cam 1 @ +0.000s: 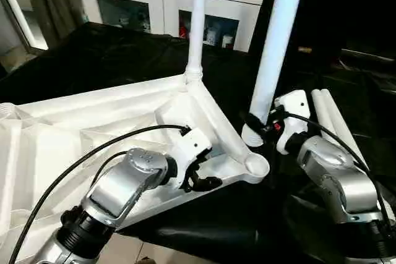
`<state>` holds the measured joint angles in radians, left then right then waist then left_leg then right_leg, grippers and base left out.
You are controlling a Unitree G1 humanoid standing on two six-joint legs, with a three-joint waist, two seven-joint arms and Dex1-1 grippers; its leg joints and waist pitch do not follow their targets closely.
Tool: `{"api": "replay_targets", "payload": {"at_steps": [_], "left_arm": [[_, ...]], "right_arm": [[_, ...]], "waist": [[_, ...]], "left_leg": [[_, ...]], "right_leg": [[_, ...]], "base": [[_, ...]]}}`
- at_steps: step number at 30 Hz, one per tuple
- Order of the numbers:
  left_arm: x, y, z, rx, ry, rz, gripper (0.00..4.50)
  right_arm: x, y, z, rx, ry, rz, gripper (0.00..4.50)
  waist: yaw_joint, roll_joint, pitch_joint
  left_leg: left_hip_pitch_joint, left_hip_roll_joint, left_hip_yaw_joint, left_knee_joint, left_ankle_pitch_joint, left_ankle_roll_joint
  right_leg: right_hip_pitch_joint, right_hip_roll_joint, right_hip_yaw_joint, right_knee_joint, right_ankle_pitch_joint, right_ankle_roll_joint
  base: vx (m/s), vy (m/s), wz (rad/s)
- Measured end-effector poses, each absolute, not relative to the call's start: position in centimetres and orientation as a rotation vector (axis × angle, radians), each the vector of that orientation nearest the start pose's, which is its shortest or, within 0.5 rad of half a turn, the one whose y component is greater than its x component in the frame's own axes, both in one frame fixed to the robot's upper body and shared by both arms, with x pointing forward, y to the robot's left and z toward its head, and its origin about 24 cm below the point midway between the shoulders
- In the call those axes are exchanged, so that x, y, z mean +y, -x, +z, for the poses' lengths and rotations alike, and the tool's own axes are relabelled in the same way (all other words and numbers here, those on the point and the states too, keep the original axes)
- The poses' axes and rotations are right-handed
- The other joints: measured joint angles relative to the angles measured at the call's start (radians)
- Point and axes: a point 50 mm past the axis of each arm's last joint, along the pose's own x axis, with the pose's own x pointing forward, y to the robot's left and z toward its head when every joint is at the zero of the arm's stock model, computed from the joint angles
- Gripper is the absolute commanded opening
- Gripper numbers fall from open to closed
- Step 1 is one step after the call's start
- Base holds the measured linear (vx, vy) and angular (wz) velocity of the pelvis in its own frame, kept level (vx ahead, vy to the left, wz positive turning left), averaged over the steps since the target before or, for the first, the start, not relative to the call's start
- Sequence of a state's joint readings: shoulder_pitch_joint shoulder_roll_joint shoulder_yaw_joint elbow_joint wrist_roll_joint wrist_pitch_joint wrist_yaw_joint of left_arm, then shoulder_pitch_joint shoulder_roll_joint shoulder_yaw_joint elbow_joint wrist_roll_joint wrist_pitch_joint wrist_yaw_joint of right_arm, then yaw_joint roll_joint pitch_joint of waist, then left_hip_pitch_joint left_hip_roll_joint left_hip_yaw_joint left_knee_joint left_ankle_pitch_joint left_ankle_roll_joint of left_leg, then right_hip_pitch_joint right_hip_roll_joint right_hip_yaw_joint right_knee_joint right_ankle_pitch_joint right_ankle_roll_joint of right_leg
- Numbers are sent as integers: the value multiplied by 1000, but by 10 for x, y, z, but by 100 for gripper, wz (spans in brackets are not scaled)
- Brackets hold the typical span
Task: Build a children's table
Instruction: Rotate table base
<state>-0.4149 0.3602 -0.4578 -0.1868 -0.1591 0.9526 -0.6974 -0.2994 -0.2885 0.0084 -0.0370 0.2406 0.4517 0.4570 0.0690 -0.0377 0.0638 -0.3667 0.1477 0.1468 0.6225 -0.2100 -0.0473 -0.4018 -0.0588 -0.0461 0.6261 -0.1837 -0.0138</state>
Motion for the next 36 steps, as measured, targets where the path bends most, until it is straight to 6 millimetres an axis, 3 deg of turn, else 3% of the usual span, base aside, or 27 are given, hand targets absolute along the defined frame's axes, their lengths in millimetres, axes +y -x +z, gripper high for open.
{"api": "replay_targets", "payload": {"at_steps": [5,7,10,11,15,19,20,23,26,29,31,34,36], "left_arm": [[76,-260,74,599,-390,-1069,303],[76,-261,74,583,-416,-1060,354],[74,-262,77,566,-412,-1062,370],[72,-263,82,544,-408,-1065,400],[63,-263,106,436,-396,-1088,420],[59,-260,105,441,-374,-1104,449],[58,-260,104,444,-370,-1101,410],[57,-256,96,489,-361,-1099,418],[59,-255,86,548,-357,-1090,367],[62,-254,76,607,-356,-1077,368],[62,-251,73,628,-353,-1081,323],[62,-250,72,635,-353,-1085,331],[62,-250,70,645,-354,-1083,293]], "right_arm": [[-158,-297,91,154,34,532,188],[-158,-296,91,157,34,532,188],[-158,-296,91,156,34,531,188],[-158,-296,91,156,34,530,188],[-157,-296,91,154,31,532,188],[-157,-297,91,151,32,531,188],[-157,-297,91,152,33,530,188],[-157,-297,91,152,33,523,188],[-157,-297,91,151,34,521,188],[-158,-297,91,150,36,521,188],[-158,-297,91,150,38,521,188],[-157,-296,92,146,39,523,188],[-157,-295,93,139,42,526,188]], "waist": [[0,4,3],[1,6,4],[0,6,4],[1,6,4],[1,6,4],[1,7,4],[0,7,3],[0,11,2],[0,11,2],[-1,13,1],[-1,13,1],[-1,13,1],[0,13,1]], "left_leg": [[0,0,0,0,0,0],[0,0,0,0,0,0],[0,1,1,0,1,0],[0,1,1,0,1,0],[0,1,1,0,1,0],[0,2,2,0,1,0],[0,2,2,0,1,0],[0,2,2,0,1,0],[0,2,2,0,1,0],[0,2,2,0,1,0],[0,2,2,0,1,0],[0,2,2,0,1,0],[0,2,2,0,1,0]], "right_leg": [[0,0,0,0,0,0],[0,0,0,0,0,0],[0,0,0,0,0,0],[0,0,0,0,0,0],[1,0,0,0,0,0],[0,0,0,0,0,0],[0,0,0,0,0,0],[0,0,0,0,0,0],[0,0,0,0,0,0],[0,0,0,0,0,0],[0,0,0,0,0,0],[0,0,0,0,0,0],[1,0,0,0,0,0]], "base": [[0,0,0],[0,0,0],[0,0,0],[0,0,0],[0,0,0],[0,0,0],[0,0,0],[0,0,0],[0,0,0],[0,0,0],[0,0,0],[0,0,0],[0,0,0]]}}
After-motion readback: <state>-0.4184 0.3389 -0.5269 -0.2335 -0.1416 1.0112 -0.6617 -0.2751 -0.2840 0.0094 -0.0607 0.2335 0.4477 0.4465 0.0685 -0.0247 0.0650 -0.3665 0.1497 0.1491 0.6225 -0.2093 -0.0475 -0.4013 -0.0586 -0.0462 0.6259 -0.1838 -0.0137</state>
